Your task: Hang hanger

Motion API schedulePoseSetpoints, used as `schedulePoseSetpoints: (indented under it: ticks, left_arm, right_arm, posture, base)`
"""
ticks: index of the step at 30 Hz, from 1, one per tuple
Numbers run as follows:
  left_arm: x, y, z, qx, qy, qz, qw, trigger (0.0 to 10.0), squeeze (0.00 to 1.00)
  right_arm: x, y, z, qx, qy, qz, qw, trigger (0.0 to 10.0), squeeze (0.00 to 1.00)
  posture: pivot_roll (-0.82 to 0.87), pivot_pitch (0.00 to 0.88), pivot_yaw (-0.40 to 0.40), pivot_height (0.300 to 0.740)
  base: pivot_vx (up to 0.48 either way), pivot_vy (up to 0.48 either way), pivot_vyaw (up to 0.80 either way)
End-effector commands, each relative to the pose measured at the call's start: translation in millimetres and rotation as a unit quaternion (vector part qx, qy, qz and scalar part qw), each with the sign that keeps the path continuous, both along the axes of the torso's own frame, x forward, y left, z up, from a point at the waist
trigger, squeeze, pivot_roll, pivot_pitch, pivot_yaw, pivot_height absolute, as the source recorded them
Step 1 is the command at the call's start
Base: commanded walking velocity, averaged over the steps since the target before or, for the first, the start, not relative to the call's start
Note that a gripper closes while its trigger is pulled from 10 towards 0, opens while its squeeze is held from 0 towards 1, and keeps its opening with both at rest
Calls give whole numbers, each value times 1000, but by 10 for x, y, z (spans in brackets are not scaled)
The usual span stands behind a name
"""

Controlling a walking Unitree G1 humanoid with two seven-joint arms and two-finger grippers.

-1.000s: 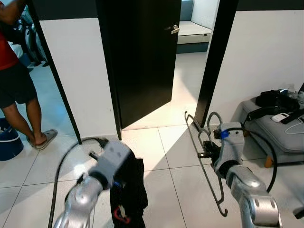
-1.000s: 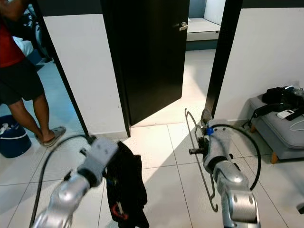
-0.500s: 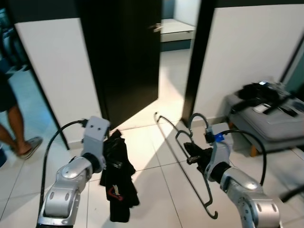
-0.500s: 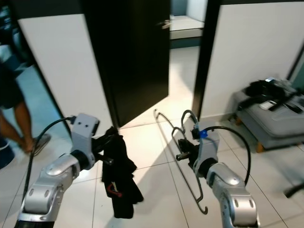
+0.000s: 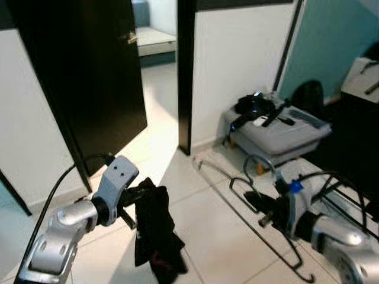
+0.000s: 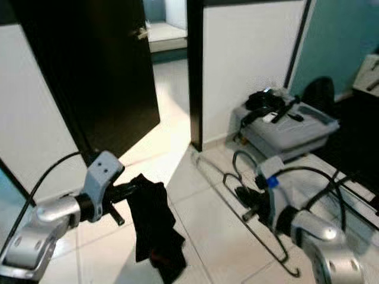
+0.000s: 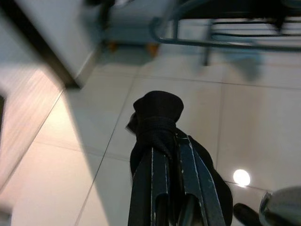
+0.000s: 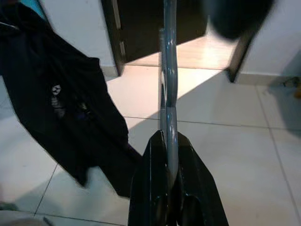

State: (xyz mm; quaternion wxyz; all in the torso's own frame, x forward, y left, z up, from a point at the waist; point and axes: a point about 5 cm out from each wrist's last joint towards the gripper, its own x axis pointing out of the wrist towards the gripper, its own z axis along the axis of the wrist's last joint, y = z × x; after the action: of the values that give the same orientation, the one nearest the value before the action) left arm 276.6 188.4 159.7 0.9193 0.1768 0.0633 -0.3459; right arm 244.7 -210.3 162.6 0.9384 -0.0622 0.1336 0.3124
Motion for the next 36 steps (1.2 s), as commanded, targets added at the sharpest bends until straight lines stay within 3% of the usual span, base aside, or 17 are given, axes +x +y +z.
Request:
schedulePoseSetpoints:
  ticks: [1, 2, 4, 8, 12, 17, 20, 22, 23, 25, 28, 32, 36]
  left_arm:
    - [-3, 90, 26, 3, -8, -3, 1000, 10000, 0]
    - [-12, 133, 33, 6, -8, -2, 1000, 10000, 0]
    - [-6, 312, -12, -26, 12, 24, 999, 10000, 0]
    - [-55, 237, -51, -47, 7, 27, 999, 10000, 0]
    - [-121, 246, -70, -85, -8, 80, 993, 10000, 0]
    - [-255, 310, -204, -122, 15, 129, 984, 10000, 0]
    - [-297, 304, -278, -123, 26, 134, 983, 10000, 0]
    - [-384, 207, -474, -123, 50, 148, 980, 10000, 0]
    - [-384, 207, -474, -123, 50, 148, 980, 10000, 0]
    - [-395, 74, -608, -119, 50, 180, 975, 10000, 0]
    - [-372, -2, -646, -112, 45, 197, 973, 10000, 0]
    - [-379, -168, -699, -109, 39, 220, 969, 10000, 0]
    - [-405, -223, -748, -103, 40, 226, 968, 10000, 0]
  right_arm:
    - [-5, -26, 34, 11, -7, 8, 1000, 10000, 0]
    - [-15, -49, 45, 10, -7, 10, 1000, 10000, 0]
    - [-17, -108, 51, 22, 4, 18, 1000, 10000, 0]
    - [-66, -106, 33, 41, 16, 25, 999, 10000, 0]
    - [-157, -78, -73, 30, 27, 27, 999, 10000, 0]
    - [-232, -153, -174, 42, 31, -11, 999, 10000, 0]
    - [-246, -167, -229, 42, 34, -19, 998, 10000, 0]
    - [-257, -120, -377, 49, 46, -21, 997, 10000, 0]
    - [-257, -120, -377, 49, 46, -21, 997, 10000, 0]
    - [-231, 1, -473, 58, 50, -4, 997, 10000, 0]
    - [-209, 88, -523, 55, 51, 3, 997, 10000, 0]
    - [-241, 383, -618, 79, 55, 23, 995, 10000, 0]
    - [-255, 487, -645, 108, 51, 15, 993, 10000, 0]
  posture:
    - [-97, 0, -25, 740]
    - [-94, 0, -30, 740]
    - [-91, 0, -36, 740]
    - [-92, 0, -38, 740]
    - [-99, 0, -35, 740]
    - [-93, 0, -31, 740]
    - [-89, 0, -26, 740]
    - [-81, 0, 1, 740]
    - [-81, 0, 1, 740]
    - [-79, 0, 9, 740]
    - [-63, 0, 7, 740]
    - [-52, 0, 10, 740]
    - [-66, 0, 28, 740]
  base:
    - [0, 0, -800]
    - [0, 0, -800]
    - [0, 0, -800]
    - [0, 0, -800]
    - [0, 0, -800]
    - [0, 0, -800]
    - [0, 0, -800]
    - [0, 0, -800]
    - [0, 0, -800]
    - [0, 0, -800]
    - [0, 0, -800]
    - [0, 0, -800]
    - [0, 0, -800]
